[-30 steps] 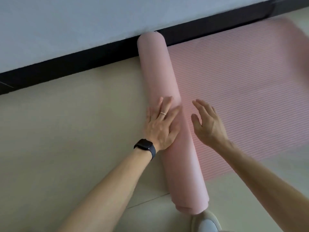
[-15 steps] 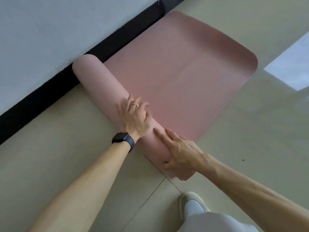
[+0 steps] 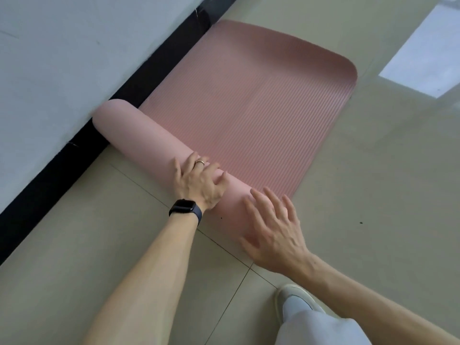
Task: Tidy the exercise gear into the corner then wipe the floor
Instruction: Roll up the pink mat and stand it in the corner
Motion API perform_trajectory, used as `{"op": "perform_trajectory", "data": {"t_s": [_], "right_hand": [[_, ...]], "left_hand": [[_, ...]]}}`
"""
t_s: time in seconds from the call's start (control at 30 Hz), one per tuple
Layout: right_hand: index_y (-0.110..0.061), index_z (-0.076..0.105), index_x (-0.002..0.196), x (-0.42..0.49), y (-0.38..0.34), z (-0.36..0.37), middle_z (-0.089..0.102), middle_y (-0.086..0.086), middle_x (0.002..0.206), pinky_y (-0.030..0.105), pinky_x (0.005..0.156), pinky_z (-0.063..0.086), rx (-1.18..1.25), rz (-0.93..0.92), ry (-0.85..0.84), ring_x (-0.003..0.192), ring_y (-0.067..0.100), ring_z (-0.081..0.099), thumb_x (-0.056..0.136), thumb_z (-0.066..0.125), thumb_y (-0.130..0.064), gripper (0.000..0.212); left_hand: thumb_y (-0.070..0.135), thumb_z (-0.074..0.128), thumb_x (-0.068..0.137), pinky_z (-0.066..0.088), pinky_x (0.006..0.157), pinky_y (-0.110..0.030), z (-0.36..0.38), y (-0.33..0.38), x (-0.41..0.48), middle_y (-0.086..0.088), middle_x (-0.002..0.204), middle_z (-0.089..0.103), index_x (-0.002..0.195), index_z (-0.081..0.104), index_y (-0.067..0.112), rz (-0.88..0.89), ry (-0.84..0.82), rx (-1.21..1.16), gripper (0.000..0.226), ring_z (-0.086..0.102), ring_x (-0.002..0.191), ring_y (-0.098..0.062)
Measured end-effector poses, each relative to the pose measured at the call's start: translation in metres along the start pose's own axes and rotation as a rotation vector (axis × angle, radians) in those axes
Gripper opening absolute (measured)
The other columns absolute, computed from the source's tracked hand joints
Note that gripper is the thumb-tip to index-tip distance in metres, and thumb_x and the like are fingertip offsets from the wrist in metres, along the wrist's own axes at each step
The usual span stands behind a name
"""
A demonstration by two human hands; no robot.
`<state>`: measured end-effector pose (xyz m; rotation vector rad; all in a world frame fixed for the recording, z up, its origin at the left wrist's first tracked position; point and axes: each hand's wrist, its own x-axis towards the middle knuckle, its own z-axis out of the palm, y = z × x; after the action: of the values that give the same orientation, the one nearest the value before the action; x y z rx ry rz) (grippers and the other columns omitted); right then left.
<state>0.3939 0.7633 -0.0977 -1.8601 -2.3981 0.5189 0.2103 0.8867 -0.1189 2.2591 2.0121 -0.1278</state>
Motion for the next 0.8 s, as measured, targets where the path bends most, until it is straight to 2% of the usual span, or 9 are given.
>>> {"op": "perform_trajectory", "data": {"t_s": [0.1,0.17,0.3,0.37,0.5,0.6,0.7,0.73,0.8], "right_hand": [[-0.015,0.03,0.154,-0.002,0.003,0.014,0.027,0.018,0.159,0.072,0.103,0.028,-0.103,0.0,-0.068,0.142,0.05,0.028,0.057,0.075,-0.062,0.117],[-0.02,0.021,0.156,0.011,0.017,0.011,0.025,0.012,0.16,0.063,0.095,0.038,-0.122,0.013,-0.126,0.137,0.046,0.035,0.055,0.078,-0.054,0.12],[-0.034,0.006,0.153,0.053,0.066,-0.027,0.026,-0.009,0.157,0.05,0.091,0.049,0.058,0.036,-0.251,0.127,0.03,0.045,0.063,0.069,-0.053,0.112],[-0.042,0.012,0.153,0.082,0.097,-0.054,0.039,-0.013,0.149,0.044,0.096,0.051,0.175,0.085,-0.364,0.123,0.025,0.052,0.062,0.069,-0.05,0.108],[-0.058,0.029,0.142,0.125,0.137,-0.083,0.06,-0.009,0.125,0.04,0.097,0.051,0.308,0.242,-0.551,0.117,0.021,0.057,0.056,0.072,-0.046,0.097],[-0.048,0.025,0.149,0.126,0.142,-0.082,0.047,-0.009,0.145,0.046,0.109,0.039,0.26,0.267,-0.39,0.132,0.023,0.047,0.059,0.063,-0.052,0.098],[-0.024,0.033,0.152,0.102,0.108,-0.061,0.035,0.007,0.158,0.054,0.116,0.024,0.063,0.262,0.08,0.144,0.036,0.033,0.074,0.048,-0.047,0.083],[-0.017,0.036,0.151,0.098,0.095,-0.05,0.034,0.013,0.158,0.057,0.115,0.02,0.031,0.238,0.135,0.144,0.04,0.031,0.075,0.05,-0.052,0.085],[-0.013,0.029,0.154,0.101,0.084,-0.031,0.023,0.022,0.161,0.068,0.113,0.01,-0.048,0.212,0.045,0.147,0.048,0.019,0.064,0.062,-0.068,0.11]], "left_hand": [[0.057,0.027,0.092,0.001,0.117,-0.057,-0.008,0.021,0.025,-0.001,0.137,0.059,0.115,0.07,0.031,-0.048,-0.073,0.067,0.055,0.032,0.142,-0.02],[0.053,0.026,0.091,0.004,0.118,-0.053,-0.01,0.031,0.038,-0.005,0.134,0.061,0.108,0.072,0.027,-0.054,-0.059,0.033,0.055,0.035,0.139,-0.023],[0.051,0.034,0.09,0.022,0.117,-0.052,-0.013,0.022,0.05,-0.011,0.143,0.052,0.131,0.06,0.023,0.124,0.192,-0.227,0.055,0.03,0.144,-0.03],[0.053,0.038,0.091,0.021,0.116,-0.062,-0.01,0.011,0.046,-0.007,0.152,0.042,0.14,0.051,0.031,0.24,0.229,-0.182,0.055,0.023,0.148,-0.031],[0.071,0.015,0.092,0.004,0.112,-0.073,-0.009,0.005,0.059,0.009,0.166,0.01,0.152,0.02,0.05,0.185,-0.007,-0.033,0.064,-0.005,0.153,-0.022],[0.075,0.007,0.091,0.002,0.11,-0.074,-0.016,0.032,0.095,0.01,0.164,0.017,0.15,0.021,0.051,0.143,-0.066,0.055,0.064,-0.007,0.153,-0.019],[0.071,0.01,0.092,-0.002,0.108,-0.075,-0.021,0.062,0.137,0.01,0.157,0.035,0.141,0.038,0.049,0.093,-0.087,0.083,0.062,0.003,0.152,-0.018],[0.07,0.011,0.09,-0.003,0.107,-0.076,-0.024,0.071,0.15,0.009,0.154,0.04,0.137,0.044,0.047,0.077,-0.099,0.092,0.062,0.008,0.151,-0.017],[0.068,0.014,0.087,-0.006,0.105,-0.074,-0.027,0.086,0.171,0.008,0.148,0.048,0.131,0.053,0.045,0.044,-0.134,0.111,0.063,0.017,0.148,-0.018]]}}
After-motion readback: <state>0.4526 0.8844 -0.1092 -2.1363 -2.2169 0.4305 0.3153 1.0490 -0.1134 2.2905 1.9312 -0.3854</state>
